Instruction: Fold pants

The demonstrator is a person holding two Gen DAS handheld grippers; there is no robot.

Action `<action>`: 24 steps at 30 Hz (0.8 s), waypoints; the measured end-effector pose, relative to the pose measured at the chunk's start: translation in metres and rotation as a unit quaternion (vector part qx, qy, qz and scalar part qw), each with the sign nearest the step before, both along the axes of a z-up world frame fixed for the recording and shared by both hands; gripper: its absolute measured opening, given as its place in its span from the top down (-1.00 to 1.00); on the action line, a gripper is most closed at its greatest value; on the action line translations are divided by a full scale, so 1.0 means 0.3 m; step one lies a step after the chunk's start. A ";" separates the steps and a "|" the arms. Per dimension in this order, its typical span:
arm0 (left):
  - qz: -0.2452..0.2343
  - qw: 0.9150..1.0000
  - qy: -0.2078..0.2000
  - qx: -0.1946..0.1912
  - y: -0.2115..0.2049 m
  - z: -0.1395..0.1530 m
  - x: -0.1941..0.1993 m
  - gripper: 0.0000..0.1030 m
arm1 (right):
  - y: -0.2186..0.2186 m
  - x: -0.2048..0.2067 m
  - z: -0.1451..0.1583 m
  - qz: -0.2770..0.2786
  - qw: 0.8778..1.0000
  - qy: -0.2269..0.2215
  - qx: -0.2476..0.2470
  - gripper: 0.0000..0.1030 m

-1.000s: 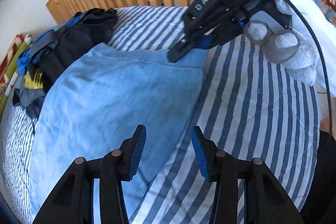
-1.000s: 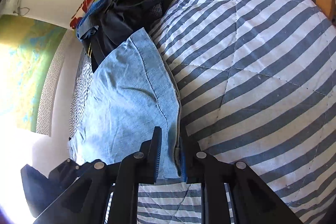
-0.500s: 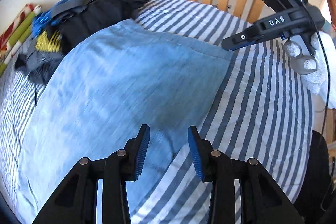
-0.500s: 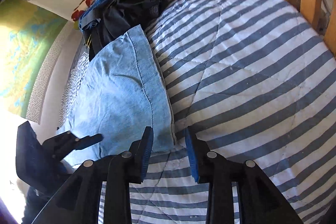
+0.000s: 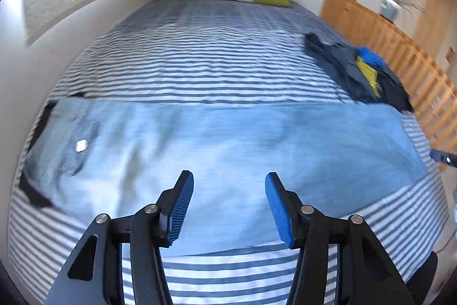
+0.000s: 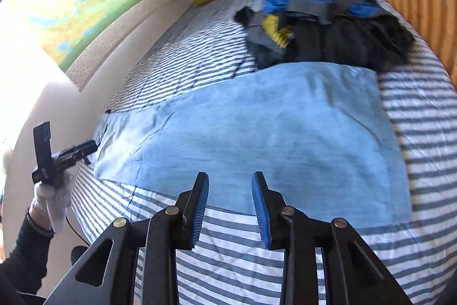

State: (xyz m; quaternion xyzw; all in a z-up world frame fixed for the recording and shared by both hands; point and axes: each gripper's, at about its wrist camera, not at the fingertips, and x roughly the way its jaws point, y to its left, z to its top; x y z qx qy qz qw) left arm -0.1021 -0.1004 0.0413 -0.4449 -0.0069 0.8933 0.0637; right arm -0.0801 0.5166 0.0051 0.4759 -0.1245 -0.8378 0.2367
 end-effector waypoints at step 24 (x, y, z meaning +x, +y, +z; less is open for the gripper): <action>0.343 0.934 -0.034 0.096 -1.172 -0.315 -0.124 0.68 | -0.708 -0.045 -0.213 0.058 0.987 -0.056 0.136 0.44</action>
